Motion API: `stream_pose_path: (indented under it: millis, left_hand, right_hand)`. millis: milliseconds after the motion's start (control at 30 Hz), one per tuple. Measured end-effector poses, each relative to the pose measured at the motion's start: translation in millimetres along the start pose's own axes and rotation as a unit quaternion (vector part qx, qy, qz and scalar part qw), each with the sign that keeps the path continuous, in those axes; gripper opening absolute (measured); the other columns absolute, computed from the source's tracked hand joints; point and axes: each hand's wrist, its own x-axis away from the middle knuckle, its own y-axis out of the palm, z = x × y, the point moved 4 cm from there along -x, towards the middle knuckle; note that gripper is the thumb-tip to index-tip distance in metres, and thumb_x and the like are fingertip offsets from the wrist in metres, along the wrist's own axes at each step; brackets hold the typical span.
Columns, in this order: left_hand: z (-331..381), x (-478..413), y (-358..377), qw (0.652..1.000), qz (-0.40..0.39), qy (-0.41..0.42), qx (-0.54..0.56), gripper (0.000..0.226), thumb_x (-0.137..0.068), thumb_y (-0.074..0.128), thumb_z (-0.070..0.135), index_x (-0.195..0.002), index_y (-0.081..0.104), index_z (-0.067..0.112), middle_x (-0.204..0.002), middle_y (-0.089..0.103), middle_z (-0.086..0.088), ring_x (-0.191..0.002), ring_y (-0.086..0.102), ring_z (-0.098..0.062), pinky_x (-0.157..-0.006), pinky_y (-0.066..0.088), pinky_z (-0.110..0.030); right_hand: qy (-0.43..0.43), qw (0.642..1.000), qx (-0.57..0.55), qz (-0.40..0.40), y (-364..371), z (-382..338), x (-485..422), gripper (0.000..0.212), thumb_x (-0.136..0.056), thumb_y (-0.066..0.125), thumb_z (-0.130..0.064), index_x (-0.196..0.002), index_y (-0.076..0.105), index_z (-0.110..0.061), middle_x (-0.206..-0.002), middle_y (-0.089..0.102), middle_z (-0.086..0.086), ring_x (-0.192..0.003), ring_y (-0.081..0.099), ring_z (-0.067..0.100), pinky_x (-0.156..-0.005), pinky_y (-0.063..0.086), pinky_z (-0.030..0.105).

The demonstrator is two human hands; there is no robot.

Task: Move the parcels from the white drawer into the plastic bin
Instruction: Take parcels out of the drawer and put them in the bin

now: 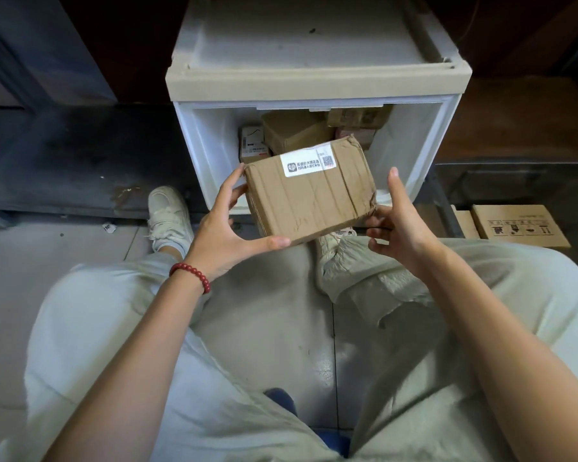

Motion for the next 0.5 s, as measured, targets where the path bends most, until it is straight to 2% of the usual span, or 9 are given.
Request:
stream_pose_path:
  millis: [67, 200, 233, 300, 400, 467, 500]
  left_hand:
    - [-1, -1, 3, 1.000, -0.007, -0.009, 0.019, 0.122, -0.041, 0.086, 0.055, -0.143, 0.019, 0.050, -0.136, 0.034, 0.031, -0.130, 0.032, 0.008, -0.111, 0.030, -0.035]
    - [-4, -5, 3, 1.000, -0.015, -0.011, 0.019, 0.127, -0.034, 0.092, 0.059, -0.138, 0.019, 0.060, -0.148, 0.028, 0.015, -0.134, 0.040, -0.016, -0.106, 0.039, -0.049]
    - [-4, -5, 3, 1.000, -0.021, -0.012, 0.011, 0.128, -0.032, 0.092, 0.060, -0.137, 0.018, 0.063, -0.148, 0.029, 0.013, -0.134, 0.039, -0.019, -0.106, 0.039, -0.051]
    - [-6, -6, 3, 0.999, -0.025, -0.020, 0.010, 0.127, -0.033, 0.091, 0.060, -0.135, 0.016, 0.066, -0.149, 0.031, 0.012, -0.134, 0.040, -0.020, -0.106, 0.038, -0.052]
    - [-5, -5, 3, 0.999, -0.021, -0.025, 0.016, 0.125, -0.039, 0.088, 0.064, -0.135, 0.008, 0.068, -0.150, 0.031, 0.013, -0.135, 0.039, -0.018, -0.109, 0.035, -0.051]
    - [-1, -6, 4, 0.999, -0.018, -0.026, 0.020, 0.130, -0.041, 0.086, 0.066, -0.139, 0.001, 0.063, -0.150, 0.031, 0.016, -0.136, 0.037, -0.015, -0.110, 0.034, -0.050]
    - [2, -6, 4, 0.999, -0.016, -0.025, 0.020, 0.133, -0.041, 0.085, 0.066, -0.141, -0.003, 0.058, -0.150, 0.031, 0.017, -0.136, 0.036, -0.013, -0.111, 0.033, -0.049]
  right_hand:
    - [0.001, 1.000, 0.010, 0.001, -1, 2, -2, 0.063, -0.080, 0.031, -0.084, -0.071, 0.039, -0.022, -0.064, 0.036, -0.003, -0.059, 0.034, 0.010, -0.063, 0.038, 0.025]
    - [-0.010, 0.998, 0.059, 0.020, -3, 2, -5, 0.057, -0.084, 0.040, -0.076, -0.069, 0.043, -0.021, -0.069, 0.039, -0.004, -0.067, 0.042, 0.011, -0.068, 0.042, 0.026]
    - [-0.018, 0.997, 0.066, 0.025, -3, 3, -6, 0.054, -0.085, 0.042, -0.074, -0.073, 0.047, -0.022, -0.072, 0.043, -0.005, -0.072, 0.046, 0.011, -0.070, 0.044, 0.027]
    - [-0.037, 0.996, 0.077, 0.023, -4, 5, -7, 0.047, -0.085, 0.043, -0.072, -0.093, 0.055, -0.027, -0.088, 0.054, -0.007, -0.092, 0.055, 0.011, -0.082, 0.048, 0.031]
    - [-0.055, 0.996, 0.068, -0.006, 4, 9, -6, 0.066, -0.083, 0.039, -0.078, -0.129, 0.048, -0.032, -0.126, 0.056, -0.007, -0.118, 0.054, 0.014, -0.103, 0.043, 0.041]
    - [-0.064, 0.996, 0.057, -0.012, 8, 5, -6, 0.090, -0.071, 0.040, -0.088, -0.139, 0.044, -0.030, -0.135, 0.053, -0.008, -0.122, 0.053, 0.013, -0.107, 0.039, 0.043]
    - [-0.073, 0.996, 0.057, -0.010, 8, 1, -5, 0.097, -0.065, 0.043, -0.092, -0.138, 0.046, -0.028, -0.134, 0.055, -0.007, -0.120, 0.055, 0.012, -0.107, 0.040, 0.043]
